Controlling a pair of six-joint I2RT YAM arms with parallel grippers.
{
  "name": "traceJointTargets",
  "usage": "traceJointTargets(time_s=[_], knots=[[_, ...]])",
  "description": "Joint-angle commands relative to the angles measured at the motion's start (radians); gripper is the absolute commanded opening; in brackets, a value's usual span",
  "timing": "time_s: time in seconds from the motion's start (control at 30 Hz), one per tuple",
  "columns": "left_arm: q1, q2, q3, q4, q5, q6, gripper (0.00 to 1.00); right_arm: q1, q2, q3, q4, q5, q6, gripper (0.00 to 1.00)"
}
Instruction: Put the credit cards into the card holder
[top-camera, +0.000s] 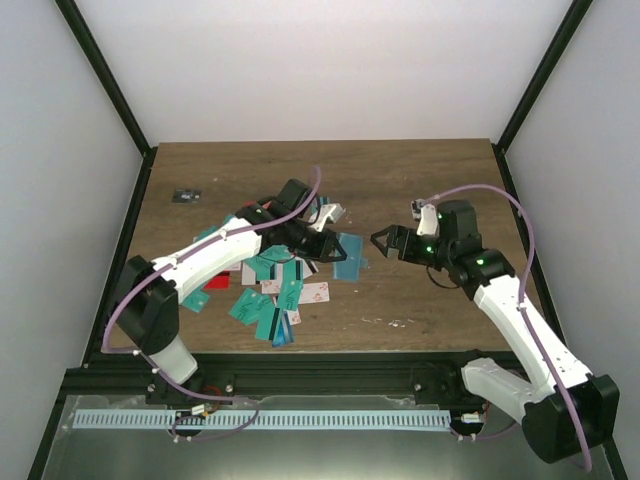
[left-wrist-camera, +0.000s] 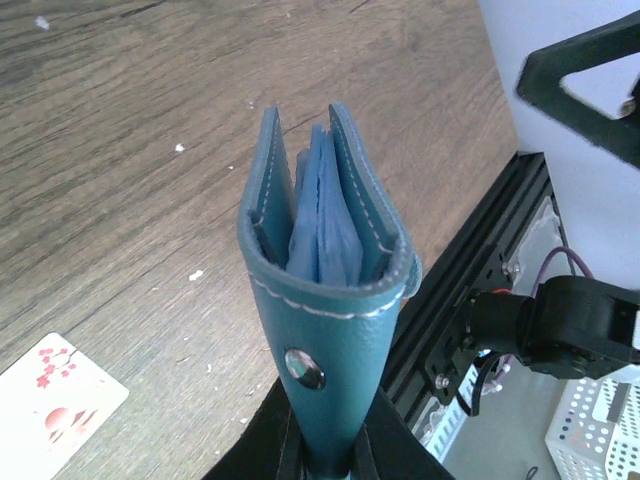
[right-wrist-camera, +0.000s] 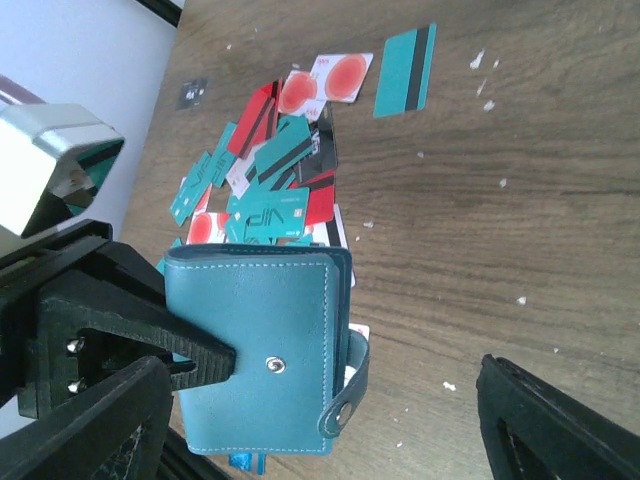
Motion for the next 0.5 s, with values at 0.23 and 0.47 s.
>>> traceJointTargets(time_s=[0.23, 0.47], knots=[[0.019, 0.041, -0.038, 0.153, 0.12, 0.012, 0.04, -0.085, 0.063, -0.014, -0.081, -0.11, -0.041, 0.85], [0.026, 0.114, -0.05, 0.217, 0.233, 0.001, 0.04, -0.193, 0.055, -0.152, 0.0, -0.341, -0.081, 0.82]])
